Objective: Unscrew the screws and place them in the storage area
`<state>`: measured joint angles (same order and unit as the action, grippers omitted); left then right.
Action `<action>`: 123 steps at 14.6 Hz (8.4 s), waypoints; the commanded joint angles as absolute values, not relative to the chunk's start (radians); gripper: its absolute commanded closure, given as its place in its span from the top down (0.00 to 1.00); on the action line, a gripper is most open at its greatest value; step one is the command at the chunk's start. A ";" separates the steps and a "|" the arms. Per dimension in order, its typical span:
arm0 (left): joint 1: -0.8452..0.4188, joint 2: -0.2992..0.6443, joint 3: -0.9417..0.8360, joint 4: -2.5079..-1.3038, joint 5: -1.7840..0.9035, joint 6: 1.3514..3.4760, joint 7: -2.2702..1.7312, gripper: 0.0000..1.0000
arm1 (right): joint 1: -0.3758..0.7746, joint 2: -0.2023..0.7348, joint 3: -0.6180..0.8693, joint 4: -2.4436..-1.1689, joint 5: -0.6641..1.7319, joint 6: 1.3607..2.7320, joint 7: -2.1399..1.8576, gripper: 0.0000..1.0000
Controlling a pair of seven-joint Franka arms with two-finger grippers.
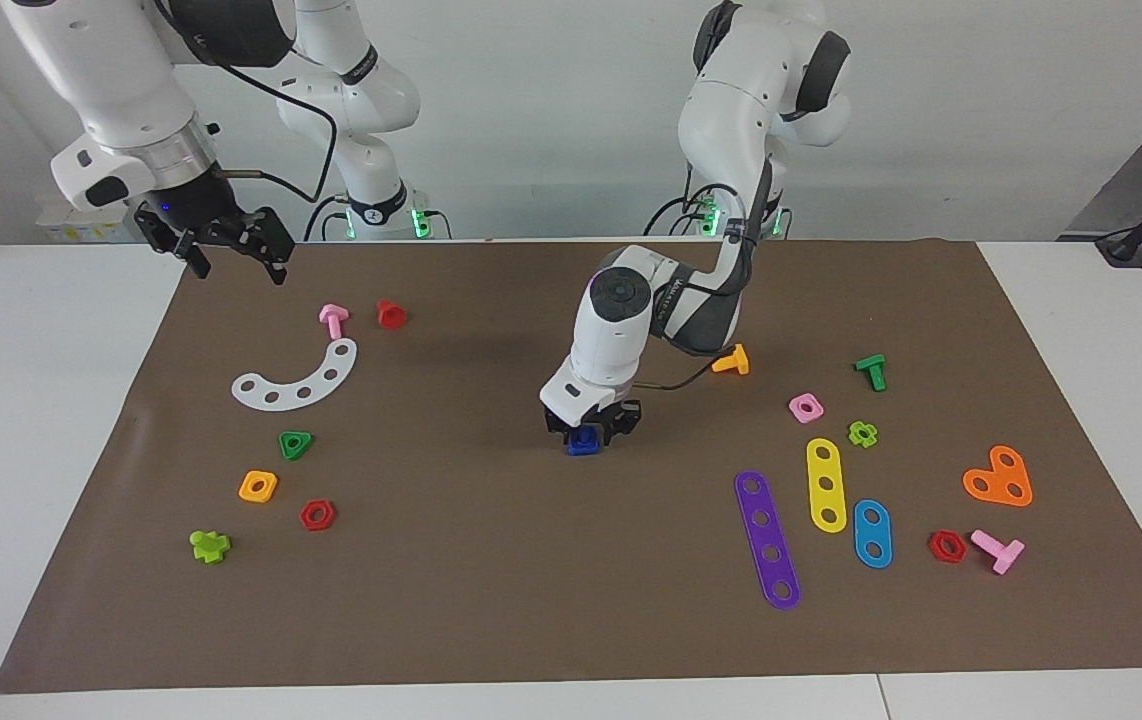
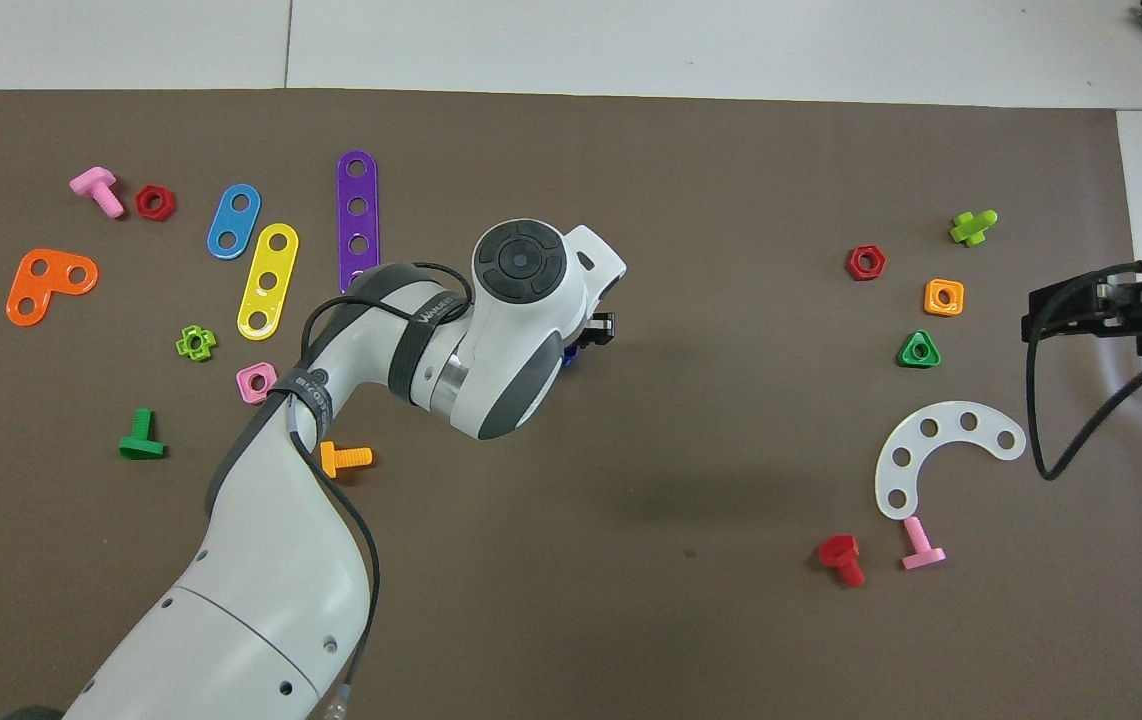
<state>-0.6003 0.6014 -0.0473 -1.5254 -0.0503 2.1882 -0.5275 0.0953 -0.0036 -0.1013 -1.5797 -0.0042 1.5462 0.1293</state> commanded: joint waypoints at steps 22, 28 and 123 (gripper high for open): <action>-0.600 0.660 -0.029 -1.292 -0.063 1.950 -0.538 0.43 | 0.086 -0.021 -0.095 -1.595 0.012 1.539 0.110 1.00; -0.471 0.638 -0.021 -1.267 -0.074 1.856 -0.529 0.43 | 0.086 -0.021 -0.095 -1.595 0.012 1.539 0.110 1.00; -0.028 0.094 -0.028 -1.585 0.028 1.720 -0.040 1.00 | 0.164 0.189 -0.092 -1.950 -0.048 2.334 0.150 1.00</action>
<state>-0.0320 0.1283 -0.0255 -1.5425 0.0077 1.6988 -0.0381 0.1680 0.2101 -0.1000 -2.0511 -0.0557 2.4605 0.1598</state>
